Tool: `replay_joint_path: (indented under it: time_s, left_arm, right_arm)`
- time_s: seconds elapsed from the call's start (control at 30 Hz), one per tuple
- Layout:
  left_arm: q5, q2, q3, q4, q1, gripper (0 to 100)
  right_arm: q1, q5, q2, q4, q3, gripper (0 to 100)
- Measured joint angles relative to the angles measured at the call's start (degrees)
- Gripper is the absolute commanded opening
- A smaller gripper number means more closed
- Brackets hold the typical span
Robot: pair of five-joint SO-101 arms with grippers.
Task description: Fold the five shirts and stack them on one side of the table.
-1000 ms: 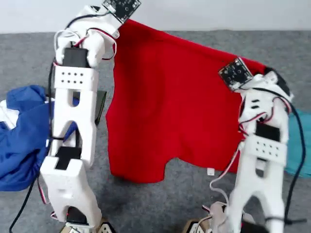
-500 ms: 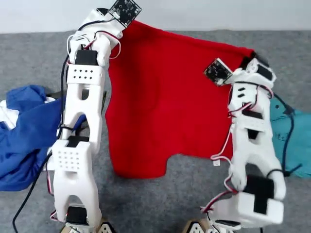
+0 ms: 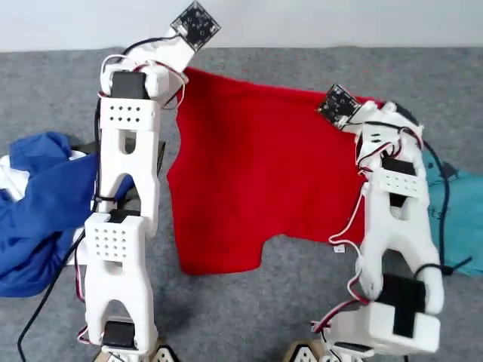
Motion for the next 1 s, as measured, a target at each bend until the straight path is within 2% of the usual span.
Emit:
replay_joint_path:
  time_s: [0.1,0.2,0.37,0.63,0.8,1.0]
  left_arm:
    - [0.0,0.0,-0.97,11.25,0.53,1]
    - [0.0,0.0,0.62,15.12,1.58,1]
    - [0.0,-4.04,10.9,15.47,2.37,1]
    - [-0.97,-22.77,45.1,15.38,5.27,1]
    - [-3.6,-30.68,60.92,15.3,5.27,1]
    - [-6.59,-36.92,73.05,15.3,5.45,1]
  right_arm:
    - [0.0,0.0,-2.55,10.99,0.0,1.2]
    - [0.0,0.0,-4.13,19.96,0.0,1.2]
    - [0.88,0.0,-7.12,30.77,0.0,1.3]
    - [3.78,0.18,-10.55,44.57,0.0,1.4]
    - [5.54,1.23,-10.81,47.47,0.0,1.4]
    - [8.97,5.27,-10.99,47.91,0.0,1.4]
